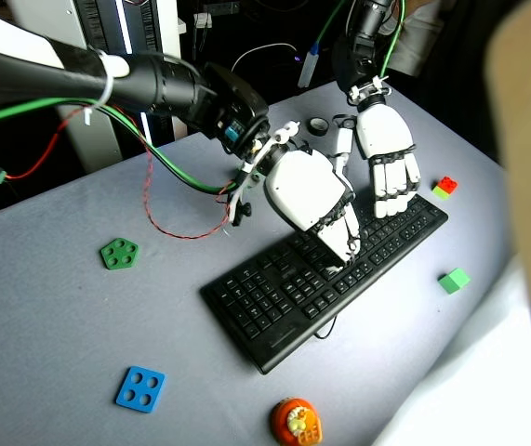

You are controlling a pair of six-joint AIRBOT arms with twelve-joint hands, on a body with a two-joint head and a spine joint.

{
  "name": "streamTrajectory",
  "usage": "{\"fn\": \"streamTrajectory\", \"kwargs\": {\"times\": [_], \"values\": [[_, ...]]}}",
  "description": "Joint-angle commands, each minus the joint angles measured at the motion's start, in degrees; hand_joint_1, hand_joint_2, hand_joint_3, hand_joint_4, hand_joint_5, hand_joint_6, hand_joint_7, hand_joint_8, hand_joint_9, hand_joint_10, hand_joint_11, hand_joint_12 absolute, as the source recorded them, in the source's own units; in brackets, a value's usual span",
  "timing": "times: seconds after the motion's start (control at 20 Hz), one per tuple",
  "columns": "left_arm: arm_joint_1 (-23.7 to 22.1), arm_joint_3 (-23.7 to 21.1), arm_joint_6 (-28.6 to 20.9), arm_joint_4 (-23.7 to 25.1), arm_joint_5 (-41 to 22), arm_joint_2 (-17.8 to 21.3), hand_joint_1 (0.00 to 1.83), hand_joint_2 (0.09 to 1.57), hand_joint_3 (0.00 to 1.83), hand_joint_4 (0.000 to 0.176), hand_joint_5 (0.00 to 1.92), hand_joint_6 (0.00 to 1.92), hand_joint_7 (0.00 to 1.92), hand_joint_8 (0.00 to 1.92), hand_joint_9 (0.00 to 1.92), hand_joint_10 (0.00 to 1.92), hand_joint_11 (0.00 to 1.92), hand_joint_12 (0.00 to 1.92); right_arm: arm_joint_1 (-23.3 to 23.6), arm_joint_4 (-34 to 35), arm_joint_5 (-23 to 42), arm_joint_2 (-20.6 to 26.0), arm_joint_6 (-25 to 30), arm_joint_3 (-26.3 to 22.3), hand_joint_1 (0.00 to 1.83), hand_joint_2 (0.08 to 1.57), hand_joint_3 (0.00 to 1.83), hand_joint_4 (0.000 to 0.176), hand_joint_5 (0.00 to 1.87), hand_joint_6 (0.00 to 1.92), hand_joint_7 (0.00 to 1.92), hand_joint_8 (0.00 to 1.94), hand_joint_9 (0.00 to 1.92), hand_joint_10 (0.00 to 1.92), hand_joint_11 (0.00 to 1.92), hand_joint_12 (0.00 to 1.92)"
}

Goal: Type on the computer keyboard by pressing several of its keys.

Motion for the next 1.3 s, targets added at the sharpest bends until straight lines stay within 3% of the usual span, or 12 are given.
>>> {"fn": "streamTrajectory", "kwargs": {"times": [0.0, 0.2, 0.3, 0.4, 0.5, 0.6, 0.7, 0.85, 0.9, 0.95, 1.05, 1.25], "values": [[-0.1, -0.07, -0.08, 0.85, -5.73, -0.09, 0.19, 1.29, 0.0, 0.0, 0.7, 0.18, 0.6, 0.07, 0.42, 0.13, 0.0, 1.27, -0.17, -5.66, 2.55, -0.37, 0.29, 0.63, 0.02, 1.22, 0.0, 0.0, 0.73, 0.22, 0.89, 0.09, 0.42, 1.08, 0.05, 1.77], [-0.26, -0.1, -0.19, 0.85, -5.58, -0.09, 0.18, 1.29, 0.0, 0.0, 0.64, 0.14, 0.59, 0.03, 0.4, 0.15, 0.0, 1.15, -1.19, -7.09, 1.67, -2.75, 1.9, 4.18, 0.01, 1.21, 0.0, 0.0, 0.78, 0.64, 0.88, 0.06, 0.52, 0.76, 0.01, 1.68], [-0.32, -0.02, -0.33, 0.85, -5.53, -0.08, 0.15, 1.3, 0.0, 0.0, 0.49, 0.07, 0.59, 0.02, 0.39, 0.16, 0.0, 1.13, -1.37, -7.48, 1.26, -3.22, 2.98, 5.19, 0.01, 1.22, 0.0, 0.0, 0.69, 0.58, 0.93, 0.07, 0.63, 0.74, 0.08, 1.64], [-0.44, 0.06, -0.32, 0.85, -5.5, -0.13, 0.17, 1.3, 0.0, 0.034, 0.31, 0.0, 0.6, 0.0, 0.42, 0.48, 0.0, 1.31, -1.49, -7.76, 0.9, -3.38, 4.2, 5.86, 0.01, 1.23, 0.0, 0.0, 0.69, 0.33, 0.94, 0.07, 0.53, 1.08, 0.13, 1.78], [-0.56, 0.02, -0.32, 0.85, -5.18, -0.19, 0.16, 1.31, 0.0, 0.0, 0.6, 0.11, 0.47, 0.0, 0.28, 0.5, 0.0, 1.39, -1.66, -7.76, 0.52, -3.65, 5.2, 6.85, 0.03, 1.24, 0.0, 0.0, 0.87, 0.64, 0.84, 0.04, 0.37, 1.02, 0.04, 1.81], [-0.51, 0.03, -0.26, 0.84, -5.1, -0.34, 0.18, 1.3, 0.0, 0.0, 0.76, 0.15, 0.49, 0.0, 0.25, 0.41, 0.0, 1.24, -1.86, -7.76, 0.48, -3.63, 4.76, 6.71, 0.05, 1.24, 0.0, 0.0, 0.79, 0.88, 0.82, 0.03, 0.41, 0.86, 0.01, 1.73], [-0.48, -0.04, -0.26, 0.84, -4.97, -0.34, 0.25, 1.3, 0.0, 0.0, 0.42, 0.76, 0.62, 0.02, 0.41, 0.37, 0.0, 1.19, -1.8, -7.76, 0.47, -3.62, 4.58, 6.71, 0.06, 1.25, 0.0, 0.0, 0.57, 0.75, 1.0, 0.11, 0.71, 0.89, 0.21, 1.62], [-0.57, -0.03, -0.32, 0.84, -4.78, -0.33, 0.21, 1.3, 0.0, 0.029, 0.21, 0.45, 0.64, 0.0, 0.49, 0.66, 0.0, 1.44, -1.64, -7.76, 0.5, -3.64, 4.24, 6.68, 0.11, 1.25, 0.0, 0.0, 0.74, 0.34, 0.87, 0.29, 0.5, 1.3, 0.26, 1.89], [-0.62, -0.02, -0.32, 0.84, -4.74, -0.33, 0.17, 1.32, 0.0, 0.04, 0.28, 0.37, 0.57, 0.0, 0.38, 0.66, 0.0, 1.5, -1.6, -7.76, 0.53, -3.64, 4.09, 6.67, 0.1, 1.25, 0.0, 0.0, 0.84, 0.39, 0.83, 0.31, 0.43, 1.19, 0.17, 1.85], [-0.67, -0.02, -0.43, 0.84, -4.71, -0.33, 0.18, 1.32, 0.0, 0.0, 0.48, 0.36, 0.52, 0.0, 0.31, 0.55, 0.0, 1.43, -1.53, -7.76, 0.53, -3.64, 3.89, 6.66, 0.04, 1.25, 0.0, 0.0, 0.85, 0.59, 0.74, 0.24, 0.38, 1.0, 0.05, 1.78], [-0.84, -0.03, -0.45, 0.84, -4.74, -0.3, 0.24, 1.3, 0.0, 0.0, 0.75, 0.32, 0.53, 0.0, 0.28, 0.34, 0.0, 1.22, -1.41, -7.76, 0.72, -3.59, 3.47, 6.6, 0.07, 1.24, 0.0, 0.0, 0.79, 0.99, 0.77, 0.14, 0.47, 0.74, 0.0, 1.6], [-1.16, 0.0, -0.57, 0.84, -4.76, -0.28, 0.2, 1.32, 0.0, 0.005, 0.4, 0.11, 0.57, 0.01, 0.45, 0.52, 0.01, 1.5, -1.47, -7.77, 0.64, -3.45, 3.33, 6.53, 0.08, 1.25, 0.0, 0.0, 0.6, 0.53, 0.92, 0.08, 0.76, 0.75, 0.29, 1.59]]}}
